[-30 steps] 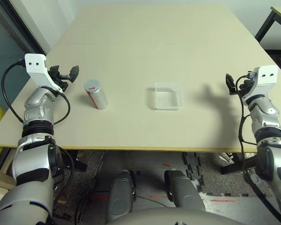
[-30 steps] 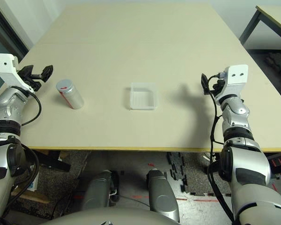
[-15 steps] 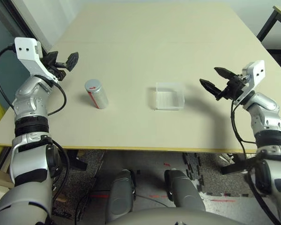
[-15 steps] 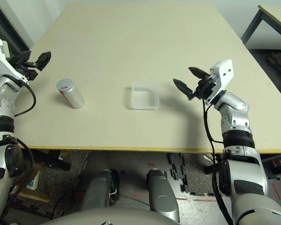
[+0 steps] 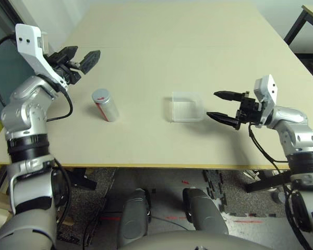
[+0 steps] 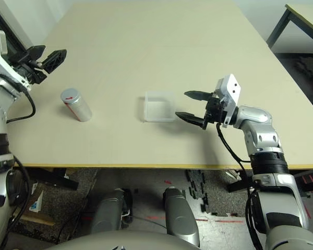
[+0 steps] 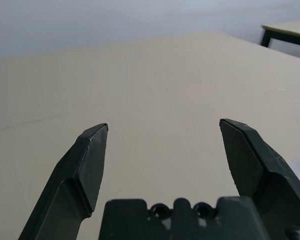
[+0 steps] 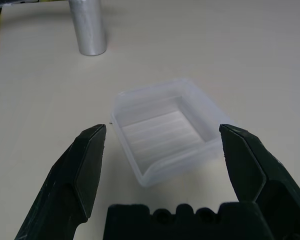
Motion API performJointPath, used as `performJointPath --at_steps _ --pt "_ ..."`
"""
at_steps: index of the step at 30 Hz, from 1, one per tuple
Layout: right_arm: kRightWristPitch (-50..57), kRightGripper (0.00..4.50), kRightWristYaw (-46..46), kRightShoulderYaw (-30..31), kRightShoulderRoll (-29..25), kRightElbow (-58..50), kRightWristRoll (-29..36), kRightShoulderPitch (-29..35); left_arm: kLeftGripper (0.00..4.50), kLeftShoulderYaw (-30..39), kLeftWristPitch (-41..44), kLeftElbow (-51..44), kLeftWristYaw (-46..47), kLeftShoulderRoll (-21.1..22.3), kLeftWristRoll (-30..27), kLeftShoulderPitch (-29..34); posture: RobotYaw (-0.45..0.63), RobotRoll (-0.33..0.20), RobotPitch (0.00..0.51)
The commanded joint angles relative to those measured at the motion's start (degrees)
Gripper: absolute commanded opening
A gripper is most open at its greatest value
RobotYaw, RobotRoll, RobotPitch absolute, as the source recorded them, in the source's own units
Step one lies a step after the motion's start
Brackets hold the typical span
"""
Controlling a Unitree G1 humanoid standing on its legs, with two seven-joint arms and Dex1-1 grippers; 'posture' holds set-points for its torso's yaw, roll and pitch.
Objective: Pour the medicine from the bottle into the box.
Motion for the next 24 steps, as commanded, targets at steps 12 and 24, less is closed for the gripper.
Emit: performJointPath --at_steps 12,24 --pt "-6.54 4.5 0.23 1.79 2.17 9.17 -3.53 -3.44 4.48 8.02 4.47 -20.67 1.54 0.2 -6.45 22.94 0.01 0.0 0.165" --pt "-8.56 4.5 0.1 2.27 3.23 11.45 -4.22 -4.92 4.48 5.86 -7.92 -16.85 -1.52 -2.54 -2.3 33.82 0.01 0.0 0.173"
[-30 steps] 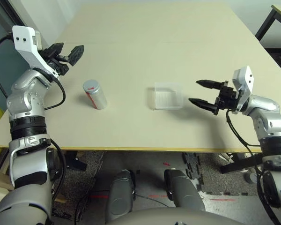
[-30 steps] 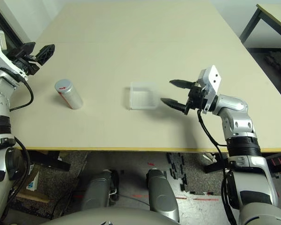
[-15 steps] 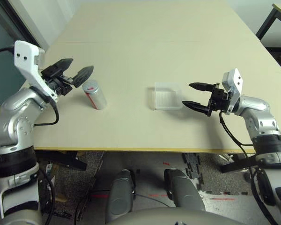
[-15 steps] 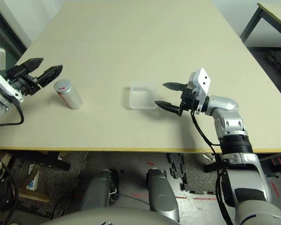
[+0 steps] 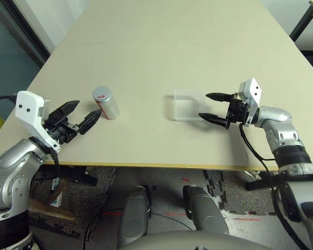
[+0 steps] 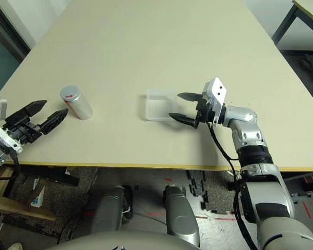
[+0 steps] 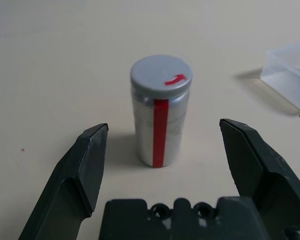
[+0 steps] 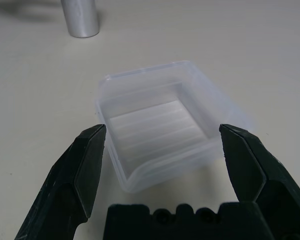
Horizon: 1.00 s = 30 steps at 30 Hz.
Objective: Pour the medicine from the bottle into the box.
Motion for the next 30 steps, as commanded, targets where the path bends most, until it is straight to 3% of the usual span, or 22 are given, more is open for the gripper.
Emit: performJointPath --at_steps 1,14,30 --pt "-0.23 4.5 0.21 0.3 0.36 -0.02 -0.09 -0.45 4.48 -1.88 -4.45 3.8 -1.65 -0.48 2.69 1.11 0.01 0.0 0.175" --pt "1.84 4.5 0.64 -0.32 -1.1 -3.27 0.67 0.04 4.48 -8.83 -14.52 18.33 -4.08 -1.96 8.17 -5.29 -0.04 0.0 0.174" --pt "3.5 4.5 -0.35 -0.52 -2.02 -6.4 1.11 1.36 4.48 -13.37 -20.93 26.13 -5.05 -3.23 11.68 -10.82 -0.07 0.0 0.175"
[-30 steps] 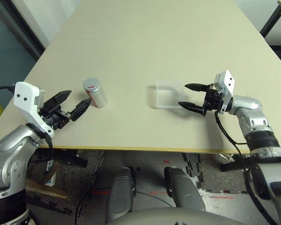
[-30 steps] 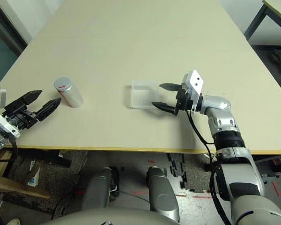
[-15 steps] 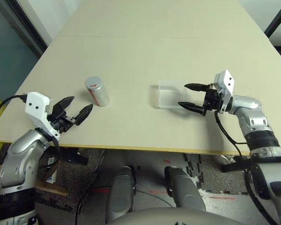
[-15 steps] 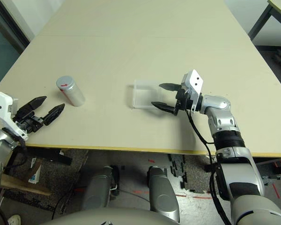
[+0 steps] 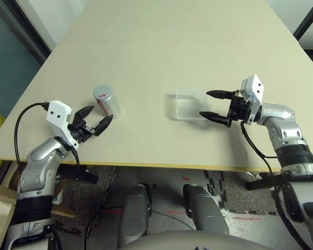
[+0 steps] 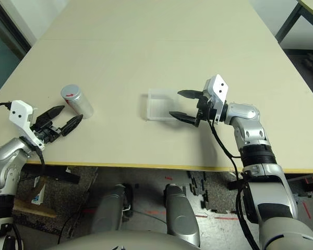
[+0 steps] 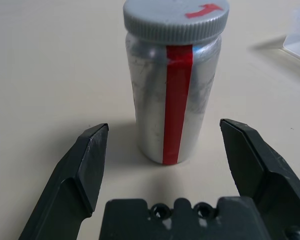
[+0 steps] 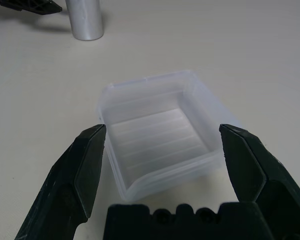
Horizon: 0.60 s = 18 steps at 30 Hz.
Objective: Pour the medicine from the bottle into the box.
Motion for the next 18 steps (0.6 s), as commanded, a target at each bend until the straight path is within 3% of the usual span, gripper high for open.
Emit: performJointPath --at_steps 1,18 --pt "0.55 4.5 -0.32 -0.49 -0.5 -1.63 0.55 0.8 4.48 -1.24 -1.88 2.1 0.24 -0.93 1.74 -1.18 -0.07 0.0 0.174" --pt "0.94 4.5 -0.97 -0.41 -0.78 -2.36 0.43 0.93 4.48 -3.12 -7.67 10.58 0.47 -3.61 4.75 -7.65 -0.09 0.0 0.161"
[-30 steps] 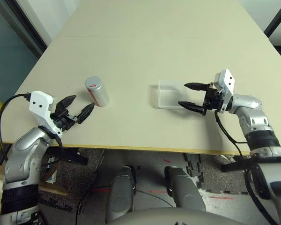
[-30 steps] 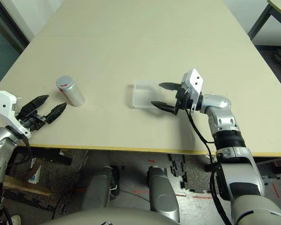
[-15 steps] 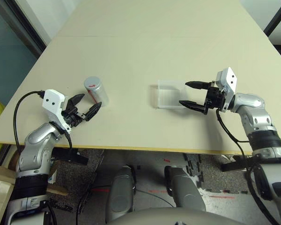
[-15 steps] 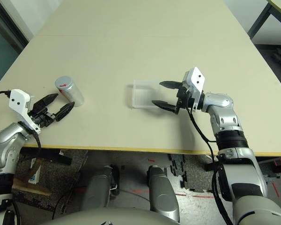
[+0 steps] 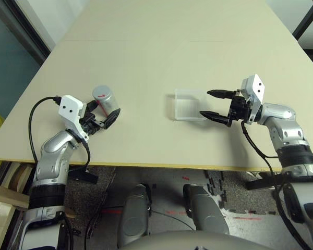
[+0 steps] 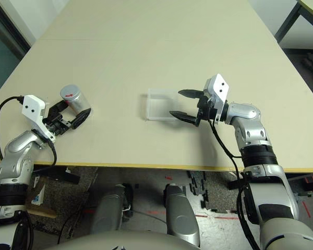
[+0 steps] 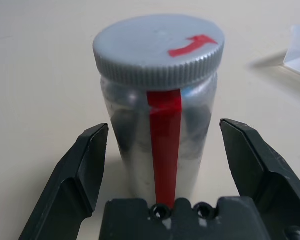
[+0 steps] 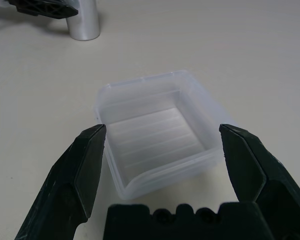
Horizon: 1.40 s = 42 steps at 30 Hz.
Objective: Pour the medicine from the bottle into the box.
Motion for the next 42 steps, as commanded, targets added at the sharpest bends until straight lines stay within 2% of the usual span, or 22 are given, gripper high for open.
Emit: performJointPath --at_steps 1,21,37,42 --pt "0.44 4.5 -0.29 -0.4 -0.49 -0.92 0.39 0.78 4.48 -0.46 -1.17 2.24 -0.23 0.13 1.12 -1.0 -0.09 0.0 0.161" --pt "1.08 4.5 -1.42 -0.38 -0.83 -2.94 0.82 2.39 4.48 -2.58 -4.28 10.88 -0.69 -2.22 2.88 -8.66 -0.11 0.0 0.164" --pt "0.85 4.5 -2.06 -0.32 -0.69 -3.17 0.94 3.34 4.48 -3.34 -4.47 12.38 -2.29 -2.38 3.0 -9.92 -0.12 0.0 0.171" --pt "0.83 4.5 -2.21 -0.37 -0.68 -3.23 0.95 3.53 2.79 -3.34 -4.54 12.47 -2.81 -2.43 2.7 -10.13 -0.12 0.0 0.172"
